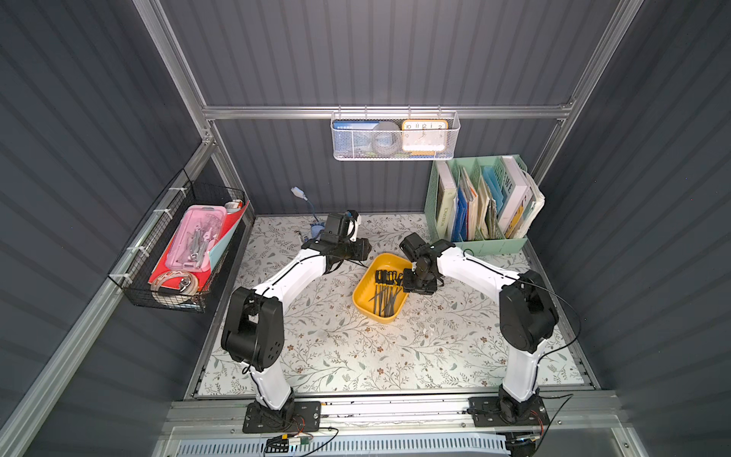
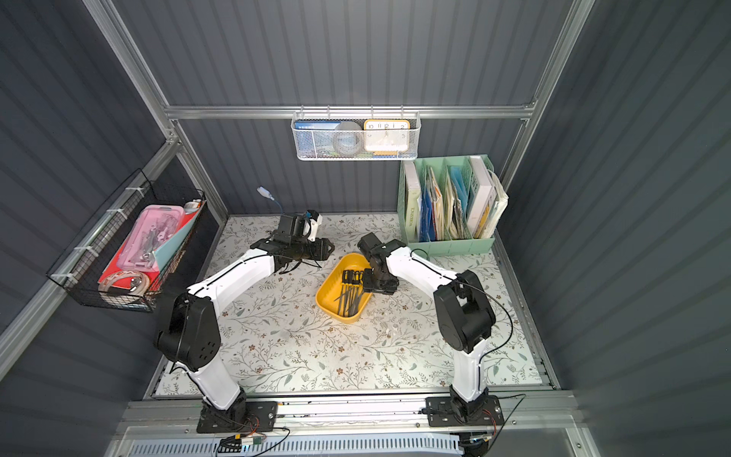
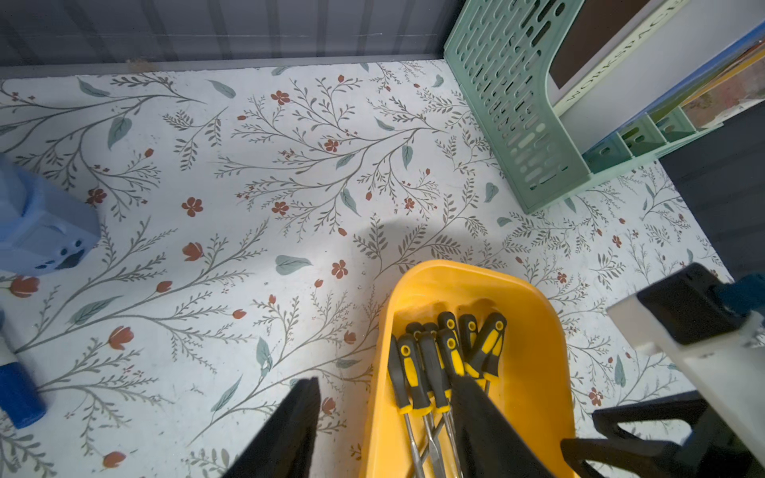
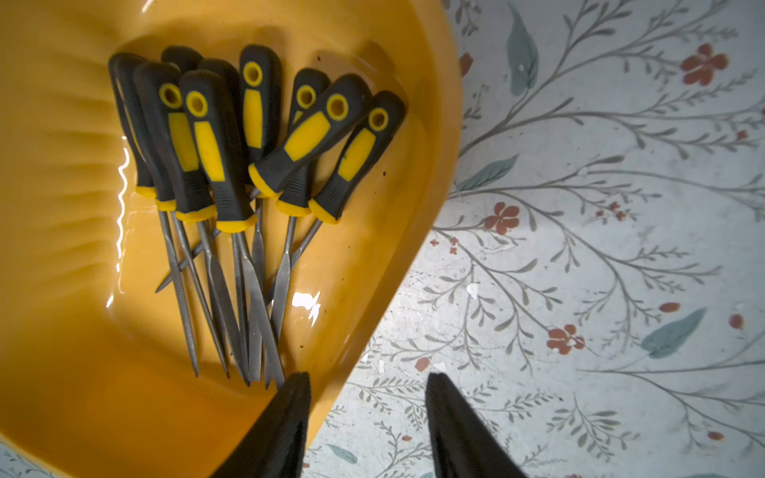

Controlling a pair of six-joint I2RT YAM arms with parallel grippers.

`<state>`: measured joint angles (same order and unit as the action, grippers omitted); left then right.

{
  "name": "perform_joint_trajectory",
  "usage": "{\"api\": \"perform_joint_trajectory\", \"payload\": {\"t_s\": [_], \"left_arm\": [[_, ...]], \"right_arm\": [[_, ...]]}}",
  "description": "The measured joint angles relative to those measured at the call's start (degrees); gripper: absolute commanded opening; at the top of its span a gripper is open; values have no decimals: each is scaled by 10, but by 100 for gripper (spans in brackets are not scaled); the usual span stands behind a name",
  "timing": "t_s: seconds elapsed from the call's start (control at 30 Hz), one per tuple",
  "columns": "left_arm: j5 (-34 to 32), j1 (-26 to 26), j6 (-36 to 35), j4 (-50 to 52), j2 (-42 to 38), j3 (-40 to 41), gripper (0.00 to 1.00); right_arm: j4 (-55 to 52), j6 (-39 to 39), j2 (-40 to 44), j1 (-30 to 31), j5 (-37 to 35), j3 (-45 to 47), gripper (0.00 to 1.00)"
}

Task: Take the file tool out of the storage box
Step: Move the storage box to the center of the board.

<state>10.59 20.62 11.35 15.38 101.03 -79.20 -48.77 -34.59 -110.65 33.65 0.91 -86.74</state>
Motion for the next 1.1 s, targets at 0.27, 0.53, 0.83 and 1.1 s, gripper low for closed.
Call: {"api": "perform_joint_trajectory", "payload": {"t_s": [0.27,0.53,0.83,1.1], "left_arm": [[-6,-1,0,0,-1,10,57],[-18,-4,0,0,-8,10,57],[-28,-12,0,9,-19,10,58],[-33,-19,-1,11,-24,10,59]], "right_arm": [[-6,-20,-12,5,-11,-7,30],[-8,-39,-16,5,-20,-7,11],[-13,-9,-10,-12,-21,0,0],[-30,95,37,-86,-14,52,0]]}}
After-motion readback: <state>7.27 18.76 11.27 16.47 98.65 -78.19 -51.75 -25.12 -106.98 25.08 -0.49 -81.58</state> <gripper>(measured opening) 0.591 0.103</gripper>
